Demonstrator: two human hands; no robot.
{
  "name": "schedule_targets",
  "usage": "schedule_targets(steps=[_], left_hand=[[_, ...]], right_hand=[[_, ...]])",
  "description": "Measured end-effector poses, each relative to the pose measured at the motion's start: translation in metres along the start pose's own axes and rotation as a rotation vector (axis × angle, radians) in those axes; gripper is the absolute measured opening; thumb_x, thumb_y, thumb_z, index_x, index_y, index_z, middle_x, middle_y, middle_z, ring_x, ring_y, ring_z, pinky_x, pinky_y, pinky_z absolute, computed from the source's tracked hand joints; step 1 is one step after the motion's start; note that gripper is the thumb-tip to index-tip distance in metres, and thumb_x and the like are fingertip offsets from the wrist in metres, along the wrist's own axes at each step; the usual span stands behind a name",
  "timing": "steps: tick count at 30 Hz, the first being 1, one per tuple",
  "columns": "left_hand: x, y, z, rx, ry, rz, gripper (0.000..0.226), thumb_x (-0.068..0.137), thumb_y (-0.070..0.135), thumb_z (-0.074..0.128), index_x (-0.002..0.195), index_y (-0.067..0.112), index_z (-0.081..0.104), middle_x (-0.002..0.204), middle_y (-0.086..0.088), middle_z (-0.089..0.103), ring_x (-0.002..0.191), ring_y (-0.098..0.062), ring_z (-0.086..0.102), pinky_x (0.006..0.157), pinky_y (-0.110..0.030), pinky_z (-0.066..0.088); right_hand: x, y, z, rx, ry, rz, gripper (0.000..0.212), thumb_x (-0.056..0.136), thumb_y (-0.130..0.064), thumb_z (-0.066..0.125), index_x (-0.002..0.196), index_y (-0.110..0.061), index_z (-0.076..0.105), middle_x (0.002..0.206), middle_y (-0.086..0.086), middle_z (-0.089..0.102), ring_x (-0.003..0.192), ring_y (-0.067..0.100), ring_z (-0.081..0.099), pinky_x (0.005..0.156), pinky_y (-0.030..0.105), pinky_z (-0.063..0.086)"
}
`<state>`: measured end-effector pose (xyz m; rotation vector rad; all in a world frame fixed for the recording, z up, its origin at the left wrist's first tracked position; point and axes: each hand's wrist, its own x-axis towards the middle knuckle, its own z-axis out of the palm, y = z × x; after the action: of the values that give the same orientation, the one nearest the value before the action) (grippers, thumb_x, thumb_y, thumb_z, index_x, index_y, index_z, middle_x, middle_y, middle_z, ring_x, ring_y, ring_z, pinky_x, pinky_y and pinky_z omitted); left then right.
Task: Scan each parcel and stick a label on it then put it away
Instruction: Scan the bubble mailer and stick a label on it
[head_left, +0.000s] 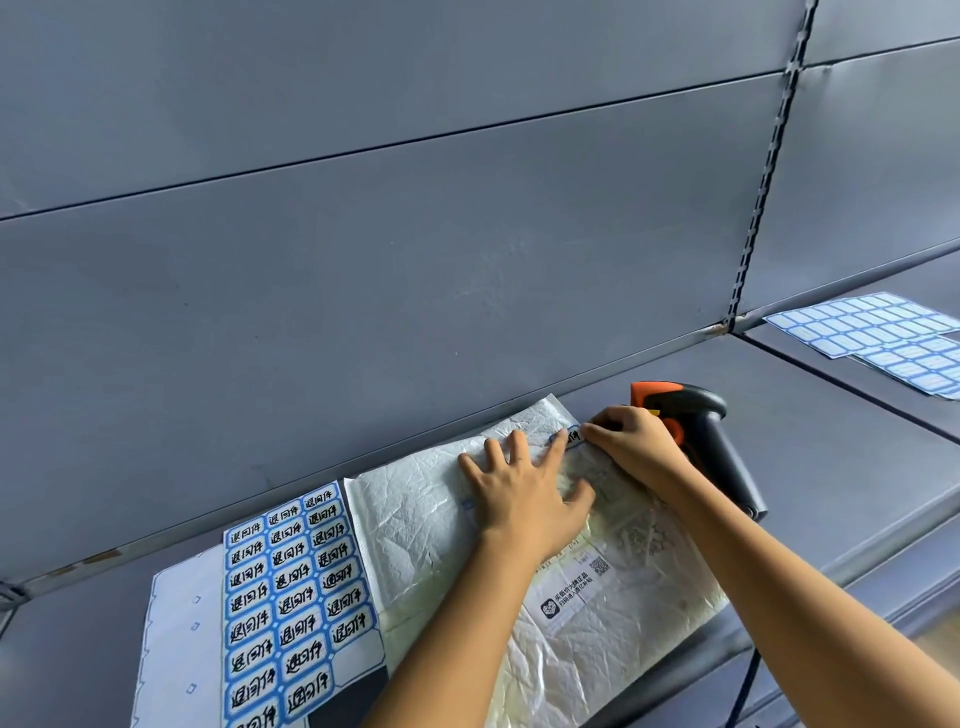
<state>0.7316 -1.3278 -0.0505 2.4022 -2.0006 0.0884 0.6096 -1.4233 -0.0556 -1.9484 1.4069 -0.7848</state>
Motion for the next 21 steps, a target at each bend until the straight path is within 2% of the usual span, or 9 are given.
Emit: schedule_targets(steps=[8, 16, 19, 21], left_hand=[[0.002, 0.001, -0.002, -0.023, 0.022, 0.001, 0.061, 0.087, 0.06, 0.03, 0.144, 0.043, 0.019, 0.14, -0.014, 0.032, 0.122, -0.035, 0.03, 0.1, -0.062, 0.021], [0.0, 0.001, 0.005, -0.057, 0.098, -0.035, 0.071, 0.077, 0.063, 0.017, 0.145, 0.045, 0.014, 0.139, -0.012, 0.034, 0.123, -0.034, 0.032, 0.1, -0.06, 0.021], [-0.003, 0.0, 0.007, -0.081, 0.174, -0.049, 0.077, 0.068, 0.063, 0.011, 0.141, 0.044, 0.028, 0.133, -0.01, 0.042, 0.117, -0.033, 0.039, 0.097, -0.055, 0.026], [-0.004, -0.001, 0.006, -0.079, 0.178, -0.052, 0.077, 0.067, 0.062, 0.013, 0.14, 0.043, 0.032, 0.133, -0.008, 0.042, 0.118, -0.032, 0.039, 0.098, -0.053, 0.025]], right_hand=[[-0.001, 0.001, 0.001, -0.041, -0.005, 0.006, 0.015, 0.087, -0.026, 0.062, 0.088, -0.014, 0.071, 0.079, -0.003, 0.065, 0.073, 0.011, 0.056, 0.064, 0.024, 0.041], [-0.003, -0.004, -0.003, -0.019, -0.034, 0.037, 0.013, 0.087, -0.025, 0.063, 0.084, -0.015, 0.07, 0.076, -0.002, 0.064, 0.072, 0.012, 0.057, 0.061, 0.023, 0.039], [-0.004, -0.009, -0.005, 0.016, -0.064, 0.083, 0.009, 0.087, -0.024, 0.062, 0.085, -0.016, 0.065, 0.081, 0.001, 0.064, 0.078, 0.017, 0.057, 0.066, 0.025, 0.041], [-0.008, -0.012, -0.003, -0.016, -0.036, 0.055, 0.01, 0.087, -0.019, 0.06, 0.092, -0.011, 0.062, 0.09, 0.004, 0.056, 0.082, 0.02, 0.053, 0.067, 0.026, 0.036]])
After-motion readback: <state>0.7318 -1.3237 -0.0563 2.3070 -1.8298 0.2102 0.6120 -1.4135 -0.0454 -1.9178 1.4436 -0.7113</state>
